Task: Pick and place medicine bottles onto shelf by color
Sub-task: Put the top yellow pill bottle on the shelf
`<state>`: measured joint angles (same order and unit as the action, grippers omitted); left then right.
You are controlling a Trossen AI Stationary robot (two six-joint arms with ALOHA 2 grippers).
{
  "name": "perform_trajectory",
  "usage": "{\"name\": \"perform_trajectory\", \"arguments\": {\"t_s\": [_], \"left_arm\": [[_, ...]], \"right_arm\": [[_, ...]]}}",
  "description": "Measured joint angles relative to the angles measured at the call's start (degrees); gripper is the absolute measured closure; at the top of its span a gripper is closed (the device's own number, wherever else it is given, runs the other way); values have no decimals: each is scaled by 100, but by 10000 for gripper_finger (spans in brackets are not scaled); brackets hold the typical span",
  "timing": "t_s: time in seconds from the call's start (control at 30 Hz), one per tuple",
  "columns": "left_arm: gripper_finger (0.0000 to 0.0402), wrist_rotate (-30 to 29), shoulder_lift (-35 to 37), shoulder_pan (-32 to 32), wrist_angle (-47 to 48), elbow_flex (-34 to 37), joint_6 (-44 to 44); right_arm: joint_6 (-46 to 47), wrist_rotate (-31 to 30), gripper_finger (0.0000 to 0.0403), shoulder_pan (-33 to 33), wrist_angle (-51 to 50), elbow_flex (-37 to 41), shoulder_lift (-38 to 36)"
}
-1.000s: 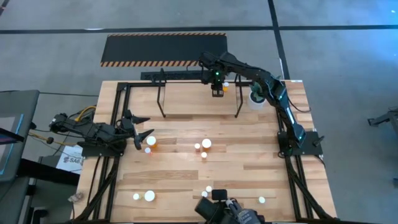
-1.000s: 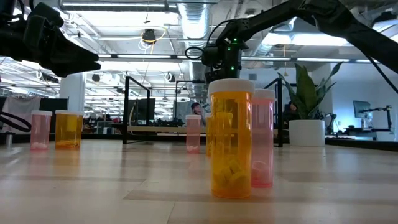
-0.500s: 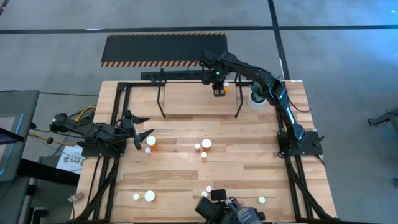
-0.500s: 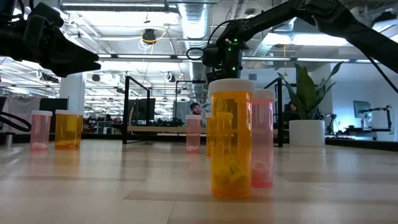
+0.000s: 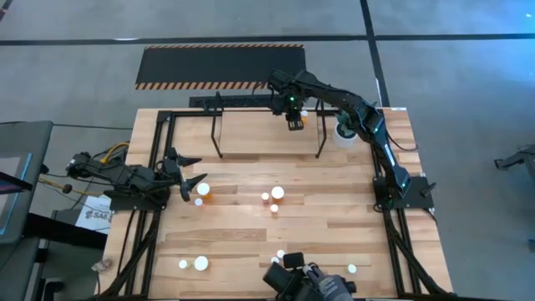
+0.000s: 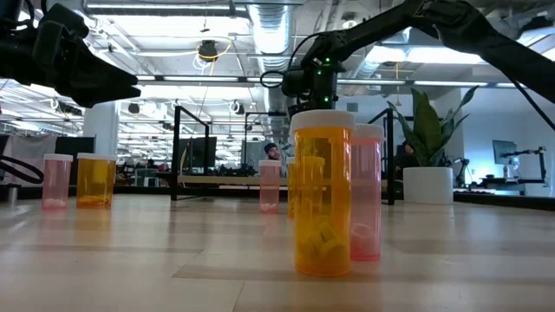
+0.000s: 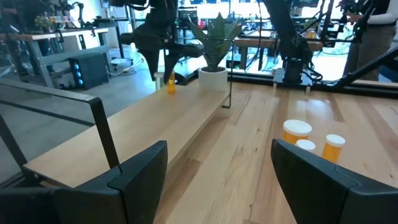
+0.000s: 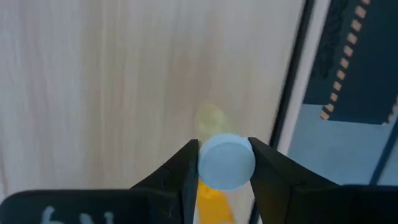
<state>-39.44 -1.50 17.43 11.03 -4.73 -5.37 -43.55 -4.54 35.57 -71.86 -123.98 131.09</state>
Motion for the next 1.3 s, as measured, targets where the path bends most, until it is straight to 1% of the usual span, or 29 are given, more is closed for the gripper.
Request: {"name": "perform_trajectory", "arguments": {"t_s": [0.6, 1.3], "left_arm": [[129, 0, 2, 2, 0, 0, 0], [129, 0, 0, 2, 0, 0, 0]], "right_arm": [[-2, 4, 261, 138, 33, 4, 33], [-153, 33, 255, 119, 98, 4, 35]]}}
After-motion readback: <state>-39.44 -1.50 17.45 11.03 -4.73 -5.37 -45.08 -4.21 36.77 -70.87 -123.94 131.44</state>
